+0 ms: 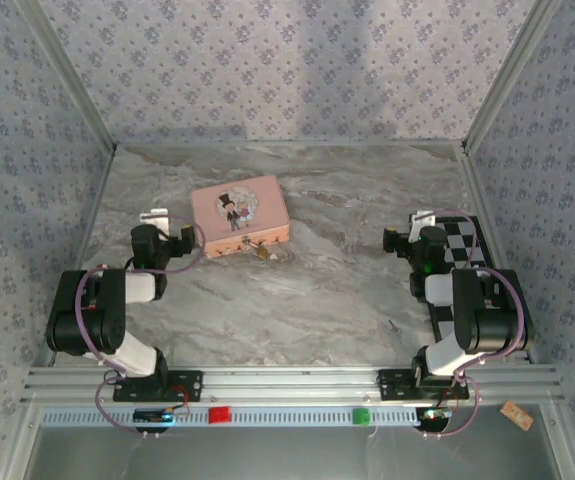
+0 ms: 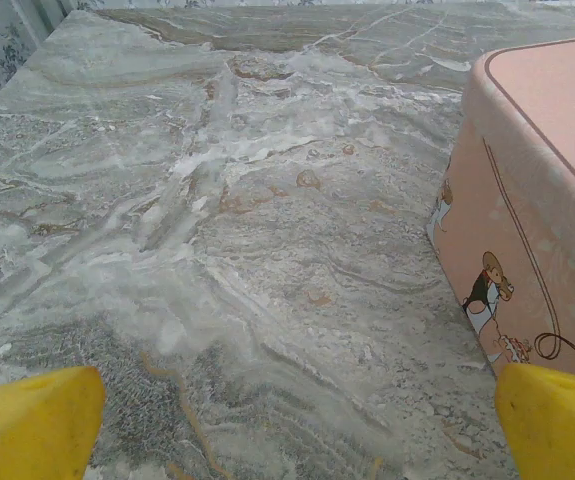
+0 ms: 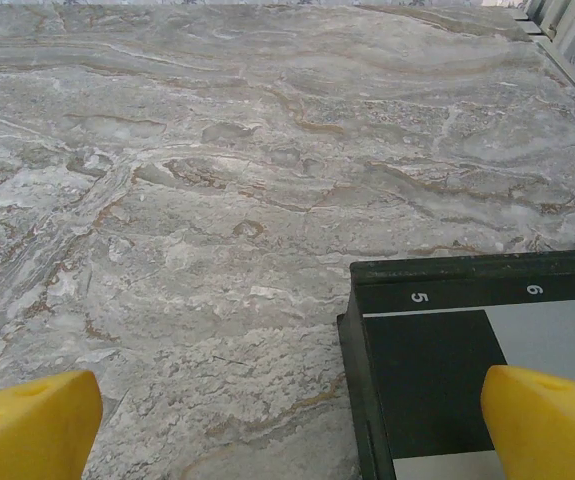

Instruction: Unlock the padlock with the key

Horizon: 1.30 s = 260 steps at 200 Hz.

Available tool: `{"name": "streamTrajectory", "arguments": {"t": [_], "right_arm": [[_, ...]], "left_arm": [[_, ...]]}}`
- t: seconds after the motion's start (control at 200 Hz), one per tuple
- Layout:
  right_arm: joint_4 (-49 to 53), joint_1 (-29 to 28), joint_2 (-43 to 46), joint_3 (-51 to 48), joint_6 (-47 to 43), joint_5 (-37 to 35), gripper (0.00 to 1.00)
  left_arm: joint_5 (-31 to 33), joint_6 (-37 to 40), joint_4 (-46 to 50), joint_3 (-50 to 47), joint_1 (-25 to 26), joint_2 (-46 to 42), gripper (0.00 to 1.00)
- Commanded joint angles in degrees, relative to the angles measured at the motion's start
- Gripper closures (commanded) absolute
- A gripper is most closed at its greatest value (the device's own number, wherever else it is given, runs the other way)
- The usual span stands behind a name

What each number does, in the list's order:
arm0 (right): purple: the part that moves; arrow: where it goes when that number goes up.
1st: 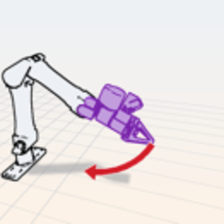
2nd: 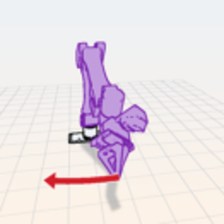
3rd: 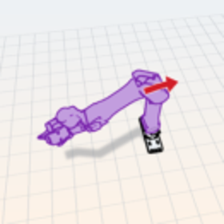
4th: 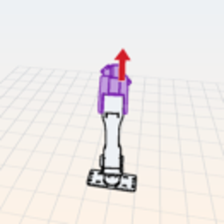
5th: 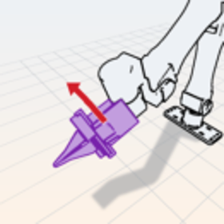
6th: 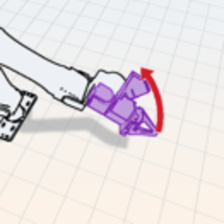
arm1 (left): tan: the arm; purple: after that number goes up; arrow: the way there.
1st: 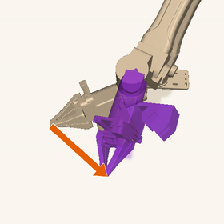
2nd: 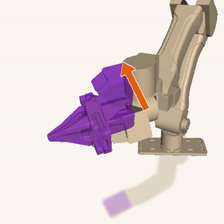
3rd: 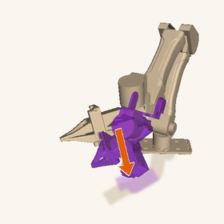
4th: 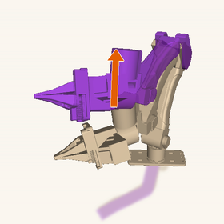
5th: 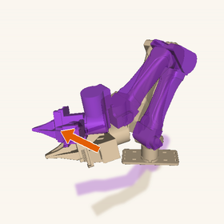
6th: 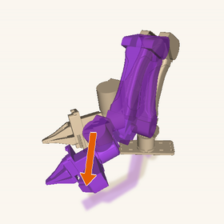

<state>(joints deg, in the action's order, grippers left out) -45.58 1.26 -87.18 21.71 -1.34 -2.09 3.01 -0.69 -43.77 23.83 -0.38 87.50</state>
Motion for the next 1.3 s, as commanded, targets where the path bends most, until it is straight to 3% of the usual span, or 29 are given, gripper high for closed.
{"name": "streamTrajectory", "arguments": {"t": [0.0,1.294], "right_arm": [[-0.2,0.4,-0.1,1.0,-0.6,0.2,0.01],[-0.4,0.5,0.1,0.8,-0.5,0.4,0.01]], "left_arm": [[-0.1,-0.7,-2.1,0.2,-0.3,0.4,0.0],[1.3,-1.0,-0.1,0.3,-0.1,-2.1,0.0]]}}
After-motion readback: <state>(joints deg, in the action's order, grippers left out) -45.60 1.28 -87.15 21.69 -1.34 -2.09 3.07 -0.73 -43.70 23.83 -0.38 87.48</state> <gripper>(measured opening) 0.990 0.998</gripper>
